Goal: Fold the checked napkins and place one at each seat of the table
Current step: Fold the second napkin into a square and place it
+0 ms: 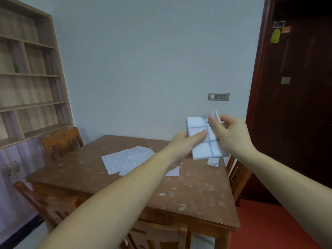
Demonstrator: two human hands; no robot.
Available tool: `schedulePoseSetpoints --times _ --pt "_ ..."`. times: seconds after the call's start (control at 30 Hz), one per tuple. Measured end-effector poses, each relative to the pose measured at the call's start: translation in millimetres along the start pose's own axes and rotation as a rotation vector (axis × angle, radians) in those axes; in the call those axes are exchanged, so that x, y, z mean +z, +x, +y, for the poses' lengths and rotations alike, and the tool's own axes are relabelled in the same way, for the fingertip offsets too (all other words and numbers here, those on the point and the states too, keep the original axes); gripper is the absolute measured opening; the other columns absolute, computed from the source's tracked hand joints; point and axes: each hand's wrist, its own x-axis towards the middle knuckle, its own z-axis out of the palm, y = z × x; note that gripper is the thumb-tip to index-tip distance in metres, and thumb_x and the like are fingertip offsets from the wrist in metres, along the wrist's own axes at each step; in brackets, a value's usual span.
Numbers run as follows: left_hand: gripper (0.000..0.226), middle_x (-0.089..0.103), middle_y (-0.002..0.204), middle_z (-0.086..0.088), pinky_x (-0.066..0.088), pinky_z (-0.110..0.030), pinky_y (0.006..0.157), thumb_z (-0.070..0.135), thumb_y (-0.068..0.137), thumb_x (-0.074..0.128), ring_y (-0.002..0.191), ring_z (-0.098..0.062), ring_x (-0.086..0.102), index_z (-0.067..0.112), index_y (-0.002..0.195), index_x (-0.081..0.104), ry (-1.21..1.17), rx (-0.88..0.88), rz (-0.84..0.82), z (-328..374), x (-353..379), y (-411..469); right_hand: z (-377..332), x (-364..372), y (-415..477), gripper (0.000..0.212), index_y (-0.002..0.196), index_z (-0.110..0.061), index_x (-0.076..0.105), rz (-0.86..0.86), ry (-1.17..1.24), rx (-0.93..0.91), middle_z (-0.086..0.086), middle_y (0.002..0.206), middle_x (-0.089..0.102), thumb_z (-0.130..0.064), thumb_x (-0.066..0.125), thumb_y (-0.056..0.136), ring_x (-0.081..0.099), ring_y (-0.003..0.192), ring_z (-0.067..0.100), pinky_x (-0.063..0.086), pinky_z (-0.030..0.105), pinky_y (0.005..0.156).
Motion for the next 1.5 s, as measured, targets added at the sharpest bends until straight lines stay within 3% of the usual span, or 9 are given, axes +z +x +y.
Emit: schedulePoseSetpoints --times 0.07,0.2,0.5,0.63,0.8,1.03,1.2,1.37,1.5 --pt "0.026 0.072 0.089 -0.007 0.055 -0.029 0.058 0.039 0.093 0.062 0.073 -0.021 0.069 0.014 0.100 0.069 0.106 0.054 0.083 -1 10 -3 0 1 -2 0.029 0.080 -0.010 0.069 0.078 -0.014 -0.036 0.008 0.061 0.063 -0.032 0.059 0.096 0.052 0.056 0.014 0.039 0.029 0.056" --pt "0.027 0.067 0.070 -0.005 0.050 -0.027 0.047 0.038 0.095 0.057 0.042 -0.018 0.059 0.014 0.088 0.066 0.181 0.179 0.184 -4 19 -6 1 1 -5 0.036 0.079 -0.003 0.065 0.160 0.042 -0.052 0.027 0.063 0.062 -0.033 0.056 0.097 0.050 0.054 0.022 0.043 0.038 0.053" --pt "0.029 0.055 0.058 0.001 0.038 -0.022 0.037 0.032 0.095 0.059 0.034 -0.008 0.046 0.017 0.071 0.060 0.290 0.276 0.169 1 13 -2 6 -15 5 0.032 0.076 -0.005 0.068 0.161 0.128 0.023 -0.007 0.038 0.052 -0.030 0.061 0.095 0.047 0.037 0.006 0.042 0.026 0.050" --pt "0.027 0.055 0.060 0.001 0.037 -0.021 0.038 0.033 0.096 0.058 0.035 -0.008 0.046 0.017 0.075 0.062 0.287 0.258 0.128 2 11 -1 5 -15 4 0.033 0.081 0.002 0.068 0.107 0.269 0.107 0.003 0.052 0.058 -0.029 0.065 0.093 0.053 0.046 0.012 0.045 0.029 0.050" --pt "0.025 0.058 0.066 -0.001 0.038 -0.023 0.039 0.037 0.095 0.058 0.044 -0.014 0.045 0.018 0.083 0.067 0.344 0.201 0.028 -1 4 2 5 -20 6 0.034 0.094 0.005 0.070 -0.206 0.281 0.260 0.023 0.092 0.073 -0.028 0.070 0.089 0.072 0.083 0.037 0.058 0.048 0.078" --pt "0.027 0.063 0.069 0.000 0.043 -0.023 0.045 0.041 0.094 0.060 0.056 -0.019 0.055 0.018 0.080 0.065 0.330 0.088 -0.005 -4 -8 5 9 -23 8 0.037 0.067 -0.005 0.068 -0.221 0.086 0.178 -0.003 0.043 0.049 -0.029 0.063 0.095 0.041 0.037 0.010 0.033 0.016 0.040" --pt "0.037 0.063 0.076 0.000 0.047 -0.029 0.064 0.041 0.097 0.054 0.072 -0.018 0.060 0.013 0.075 0.061 0.298 0.134 0.194 -3 -7 15 5 -10 5 0.030 0.076 -0.004 0.074 -0.214 0.050 0.112 0.005 0.052 0.053 -0.027 0.065 0.093 0.044 0.039 0.011 0.036 0.018 0.042" --pt "0.044 0.056 0.071 -0.006 0.039 -0.028 0.057 0.036 0.100 0.048 0.064 -0.017 0.052 -0.002 0.080 0.057 0.364 0.305 0.323 -7 -11 20 6 2 2 0.048 0.092 -0.002 0.072 -0.273 0.305 0.326 0.009 0.058 0.062 -0.049 0.057 0.093 0.054 0.048 0.014 0.043 0.030 0.058" --pt "0.044 0.058 0.072 -0.009 0.040 -0.029 0.059 0.036 0.100 0.047 0.065 -0.018 0.053 -0.002 0.080 0.055 0.391 0.349 0.326 -10 -15 23 7 3 1 0.046 0.073 -0.006 0.065 -0.337 0.296 0.301 0.011 0.054 0.056 -0.038 0.049 0.101 0.051 0.046 0.016 0.043 0.028 0.056"
